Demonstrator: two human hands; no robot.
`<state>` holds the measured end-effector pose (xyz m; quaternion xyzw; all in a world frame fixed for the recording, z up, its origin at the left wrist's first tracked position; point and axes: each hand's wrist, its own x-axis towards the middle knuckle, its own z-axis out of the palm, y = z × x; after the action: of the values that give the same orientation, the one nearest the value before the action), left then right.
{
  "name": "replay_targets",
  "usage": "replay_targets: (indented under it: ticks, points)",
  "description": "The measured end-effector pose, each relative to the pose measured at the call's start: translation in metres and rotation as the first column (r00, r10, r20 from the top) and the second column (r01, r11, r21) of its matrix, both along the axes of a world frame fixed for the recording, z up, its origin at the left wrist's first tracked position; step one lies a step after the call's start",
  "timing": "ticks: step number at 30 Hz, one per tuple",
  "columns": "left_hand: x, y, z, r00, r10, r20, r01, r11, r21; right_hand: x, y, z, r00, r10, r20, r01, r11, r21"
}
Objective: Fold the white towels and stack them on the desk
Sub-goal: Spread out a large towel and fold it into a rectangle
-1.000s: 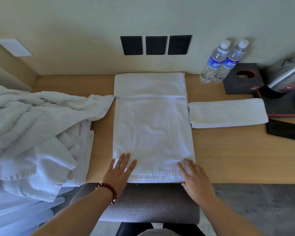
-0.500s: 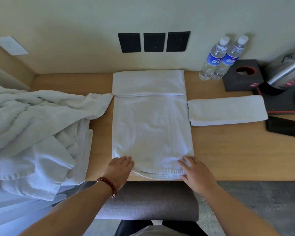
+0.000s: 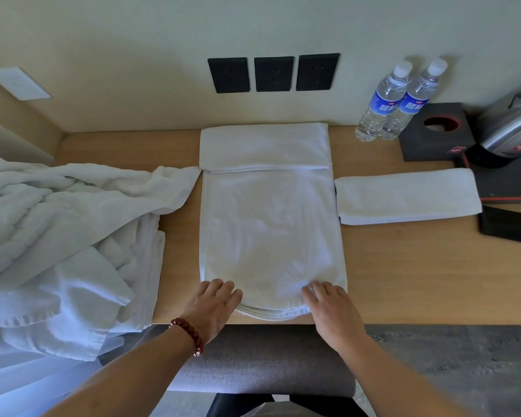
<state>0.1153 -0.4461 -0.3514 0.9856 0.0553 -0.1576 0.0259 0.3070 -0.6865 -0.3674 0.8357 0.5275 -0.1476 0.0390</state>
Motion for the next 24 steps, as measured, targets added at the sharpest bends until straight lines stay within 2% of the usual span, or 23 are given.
replay_targets:
  ticks: [10, 16, 21, 24]
  points:
    - [0.003, 0.003, -0.011, 0.998, -0.058, -0.033, 0.059, 0.998, 0.038, 0.008, -0.013, 0.008, 0.998, -0.038, 0.059, 0.042, 0.997, -0.071]
    - [0.005, 0.008, -0.01, 0.997, 0.081, -0.012, -0.081, 0.997, 0.017, 0.007, 0.007, 0.018, 0.991, -0.087, 0.102, 0.096, 0.991, -0.091]
    - [0.004, 0.016, -0.011, 0.994, 0.105, -0.037, -0.104, 0.994, 0.026, 0.001, 0.022, 0.018, 0.987, -0.123, 0.101, 0.141, 0.971, -0.193]
    - [0.008, 0.019, -0.01, 0.984, 0.176, -0.012, -0.176, 0.984, 0.001, 0.0, 0.027, 0.02, 0.983, -0.161, 0.09, 0.178, 0.955, -0.239]
